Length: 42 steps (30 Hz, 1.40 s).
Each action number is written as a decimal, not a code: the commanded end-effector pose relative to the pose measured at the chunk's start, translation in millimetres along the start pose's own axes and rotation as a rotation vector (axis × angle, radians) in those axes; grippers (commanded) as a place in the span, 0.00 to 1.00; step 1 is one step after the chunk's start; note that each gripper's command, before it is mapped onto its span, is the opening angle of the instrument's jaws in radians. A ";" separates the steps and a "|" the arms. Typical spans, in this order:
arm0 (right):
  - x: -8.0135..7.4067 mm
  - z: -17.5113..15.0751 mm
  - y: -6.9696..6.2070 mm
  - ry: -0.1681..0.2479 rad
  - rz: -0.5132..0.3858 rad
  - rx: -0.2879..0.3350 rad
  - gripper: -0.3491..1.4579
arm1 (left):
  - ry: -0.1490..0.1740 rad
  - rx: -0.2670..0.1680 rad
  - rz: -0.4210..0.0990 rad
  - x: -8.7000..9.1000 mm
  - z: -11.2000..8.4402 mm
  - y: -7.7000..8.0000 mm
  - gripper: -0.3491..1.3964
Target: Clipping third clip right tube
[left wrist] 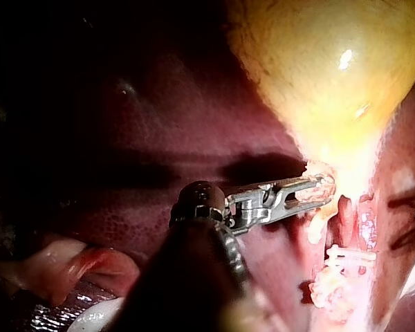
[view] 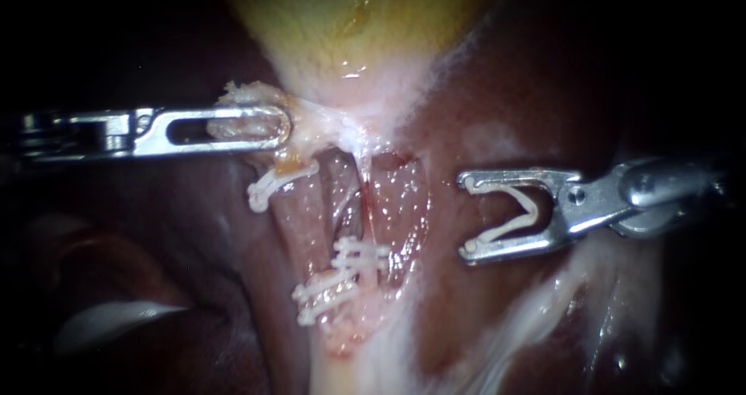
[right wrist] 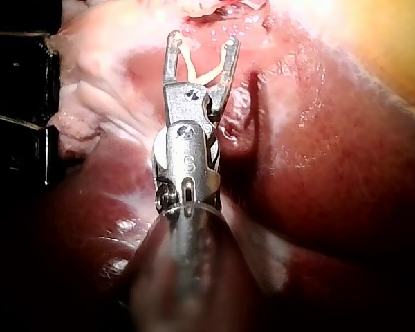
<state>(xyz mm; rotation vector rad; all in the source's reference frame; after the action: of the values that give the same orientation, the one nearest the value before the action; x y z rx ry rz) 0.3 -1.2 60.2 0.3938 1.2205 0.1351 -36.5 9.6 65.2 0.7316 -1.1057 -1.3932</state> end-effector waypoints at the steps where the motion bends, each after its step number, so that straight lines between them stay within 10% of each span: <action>1: -0.1 0.2 0.1 -0.001 -0.005 -0.003 0.47 | -0.001 -0.002 0.000 0.0 0.0 -0.1 0.00; 42: -2.2 14.2 4.8 0.082 0.347 0.032 0.47 | -0.002 0.003 -0.001 0.9 0.2 -1.5 0.00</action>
<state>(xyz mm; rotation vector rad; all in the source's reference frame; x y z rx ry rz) 13.4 -0.6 68.0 0.6330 1.2293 0.4345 -37.4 8.6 64.0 0.7332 -1.1089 -1.3935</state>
